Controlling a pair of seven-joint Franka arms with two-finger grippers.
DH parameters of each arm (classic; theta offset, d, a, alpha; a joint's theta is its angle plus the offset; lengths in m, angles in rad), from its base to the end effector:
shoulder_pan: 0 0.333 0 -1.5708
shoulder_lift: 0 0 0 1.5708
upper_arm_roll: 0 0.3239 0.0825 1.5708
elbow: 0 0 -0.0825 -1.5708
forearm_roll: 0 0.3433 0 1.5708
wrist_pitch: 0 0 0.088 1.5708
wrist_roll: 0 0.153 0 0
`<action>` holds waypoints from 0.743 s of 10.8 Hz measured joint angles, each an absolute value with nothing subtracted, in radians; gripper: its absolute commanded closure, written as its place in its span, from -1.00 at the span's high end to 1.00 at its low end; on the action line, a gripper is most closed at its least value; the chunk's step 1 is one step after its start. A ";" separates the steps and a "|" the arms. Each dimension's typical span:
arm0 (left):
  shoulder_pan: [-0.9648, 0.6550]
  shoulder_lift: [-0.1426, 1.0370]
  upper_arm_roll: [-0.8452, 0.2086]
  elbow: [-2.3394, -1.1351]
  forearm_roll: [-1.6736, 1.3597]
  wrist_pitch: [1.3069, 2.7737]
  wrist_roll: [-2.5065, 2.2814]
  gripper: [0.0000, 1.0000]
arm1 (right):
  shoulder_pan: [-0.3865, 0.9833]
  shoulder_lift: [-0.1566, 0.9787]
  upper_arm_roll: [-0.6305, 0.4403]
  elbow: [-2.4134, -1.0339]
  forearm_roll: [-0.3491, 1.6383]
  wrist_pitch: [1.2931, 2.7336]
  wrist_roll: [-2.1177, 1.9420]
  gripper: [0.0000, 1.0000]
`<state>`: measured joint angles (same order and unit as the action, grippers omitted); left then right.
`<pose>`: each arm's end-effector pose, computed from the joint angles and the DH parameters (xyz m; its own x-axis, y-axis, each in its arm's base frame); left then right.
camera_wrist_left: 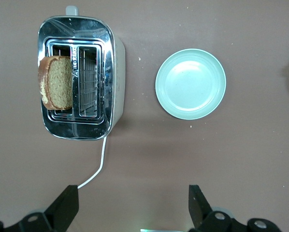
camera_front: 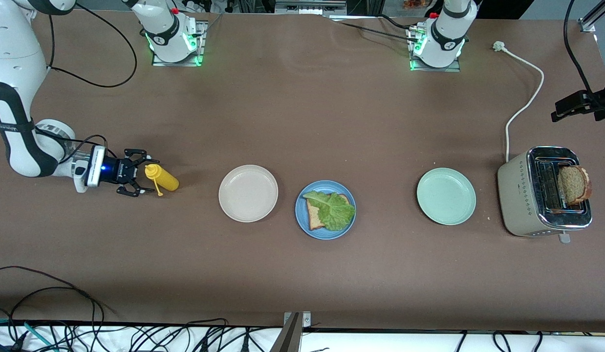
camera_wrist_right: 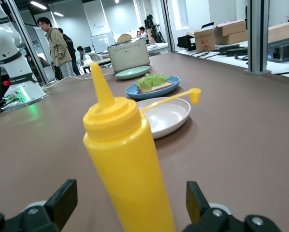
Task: Make sandwich in blue plate with both arms
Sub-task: 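Grasp the yellow squeeze bottle with the right gripper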
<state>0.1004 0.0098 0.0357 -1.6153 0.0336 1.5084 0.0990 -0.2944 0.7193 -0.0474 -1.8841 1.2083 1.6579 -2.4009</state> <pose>0.4972 0.0734 0.5577 0.9921 0.0383 -0.1192 0.0359 -0.9991 -0.0222 0.5435 -0.0490 0.1530 0.2435 0.2639 0.9333 0.9684 -0.1203 -0.2187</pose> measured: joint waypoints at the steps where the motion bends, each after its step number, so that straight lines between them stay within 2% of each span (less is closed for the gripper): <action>1: 0.100 0.010 0.036 -1.615 0.034 1.508 0.099 1.00 | -0.294 0.720 -0.034 -1.884 1.211 1.659 -2.401 1.00; 3: 0.100 0.010 0.036 -1.615 0.034 1.508 0.099 1.00 | -0.287 0.726 -0.016 -1.884 1.239 1.661 -2.401 1.00; 4: 0.100 0.010 0.036 -1.615 0.034 1.508 0.099 1.00 | -0.280 0.730 -0.013 -1.883 1.250 1.663 -2.401 0.86; 5: 0.100 0.010 0.036 -1.615 0.034 1.508 0.099 1.00 | -0.272 0.736 -0.013 -1.877 1.256 1.664 -2.401 0.34; 6: 0.100 0.010 0.036 -1.615 0.034 1.508 0.099 1.00 | -0.268 0.743 -0.013 -1.868 1.260 1.665 -2.401 -0.35; 7: 0.100 0.010 0.036 -1.615 0.034 1.508 0.099 1.00 | -0.266 0.749 -0.013 -1.862 1.261 1.665 -2.401 -0.91; 8: 0.100 0.010 0.036 -1.615 0.034 1.508 0.099 1.00 | -0.266 0.752 -0.013 -1.857 1.261 1.665 -2.401 -1.00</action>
<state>0.1004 0.0098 0.0357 -1.6153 0.0336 1.5083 0.0990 -0.2663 0.7524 -0.0127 -1.8571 1.2612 1.6650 -2.4009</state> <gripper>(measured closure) 0.000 0.159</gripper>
